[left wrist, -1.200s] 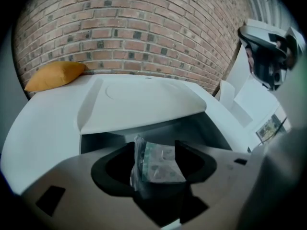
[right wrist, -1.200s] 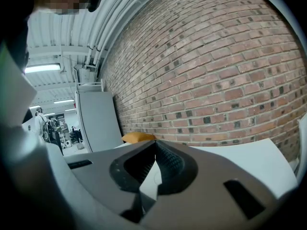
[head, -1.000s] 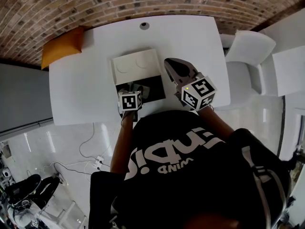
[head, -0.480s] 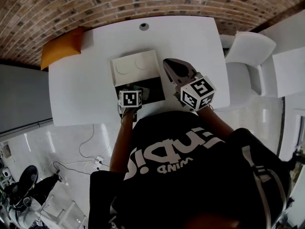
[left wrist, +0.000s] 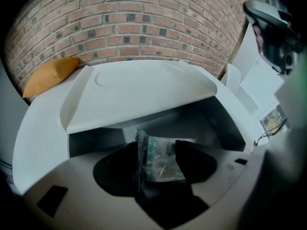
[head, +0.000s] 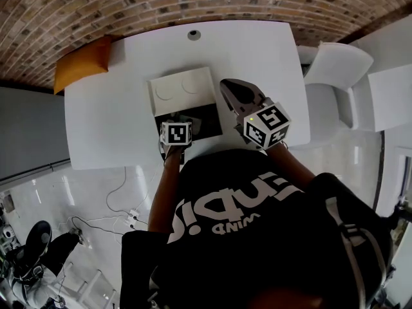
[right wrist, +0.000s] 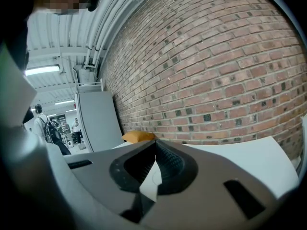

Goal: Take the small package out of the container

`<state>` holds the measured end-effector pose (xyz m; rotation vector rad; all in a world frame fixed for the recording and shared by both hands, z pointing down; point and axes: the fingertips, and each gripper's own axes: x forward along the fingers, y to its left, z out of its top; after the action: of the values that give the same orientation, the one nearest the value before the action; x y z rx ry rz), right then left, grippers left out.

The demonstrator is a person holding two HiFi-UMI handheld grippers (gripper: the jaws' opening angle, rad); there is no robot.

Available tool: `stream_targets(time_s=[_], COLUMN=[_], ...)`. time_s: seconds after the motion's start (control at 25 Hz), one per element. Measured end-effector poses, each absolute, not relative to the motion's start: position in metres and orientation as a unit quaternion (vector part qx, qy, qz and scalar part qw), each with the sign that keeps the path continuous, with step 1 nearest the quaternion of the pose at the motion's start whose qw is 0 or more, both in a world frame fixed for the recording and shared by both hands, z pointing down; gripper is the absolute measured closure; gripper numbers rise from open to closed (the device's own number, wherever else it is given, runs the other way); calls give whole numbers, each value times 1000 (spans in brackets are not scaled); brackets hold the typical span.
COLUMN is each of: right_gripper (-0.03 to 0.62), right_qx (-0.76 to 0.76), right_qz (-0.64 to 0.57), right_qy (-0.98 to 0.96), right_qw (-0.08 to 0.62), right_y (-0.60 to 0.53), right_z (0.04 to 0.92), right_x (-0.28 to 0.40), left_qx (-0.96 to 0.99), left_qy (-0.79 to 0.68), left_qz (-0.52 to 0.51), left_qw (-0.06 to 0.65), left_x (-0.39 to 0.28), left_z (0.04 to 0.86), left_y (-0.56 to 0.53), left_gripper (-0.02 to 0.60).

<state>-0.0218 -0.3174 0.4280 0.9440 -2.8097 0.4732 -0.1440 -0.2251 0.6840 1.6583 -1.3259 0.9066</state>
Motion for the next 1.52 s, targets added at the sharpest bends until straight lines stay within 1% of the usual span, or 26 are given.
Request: stream_targets(time_s=[0.24,0.56,0.92,1.12,1.16,1.28,1.36,1.4,1.52], right_gripper=[594,594,594,594,594,594,594,594,594], right_qx=[316,315,318,318,318,318,318,318,317], right_qz=[160,158,158,158,158,157,157,157,157], right_qy=[-933,-933,-932,-932,-932,-932,-932,-932,-932], right_qw=[72,71,73,74,74,73,74,74,75], right_y=[-318,-317,-314,-313,-313,-312,-311,-311,-310], right_z=[428,429,429,430,429,428,428,429,429], right_x=[-22,-23,-23,-24,-24,-24,-24,-24,-24], left_qx=[663,674,678,682,682,683,682,682,686], left_qy=[-517,-502,-492,-494,-495,-494,-494,-495,-498], left_qz=[356,366,363,361,363,365,364,362,354], left_qw=[408,398,407,401,397,396,397,398,396], left_x=[-141,-138,-136,-137,-138,-138,-138,-138,-138], left_z=[692,696,691,690,688,682,681,680,669], left_y=[-224,-222,-218,-220,-221,-219,-217,-217,-218], left_gripper=[326,377,415,436,459,462,474,497,529])
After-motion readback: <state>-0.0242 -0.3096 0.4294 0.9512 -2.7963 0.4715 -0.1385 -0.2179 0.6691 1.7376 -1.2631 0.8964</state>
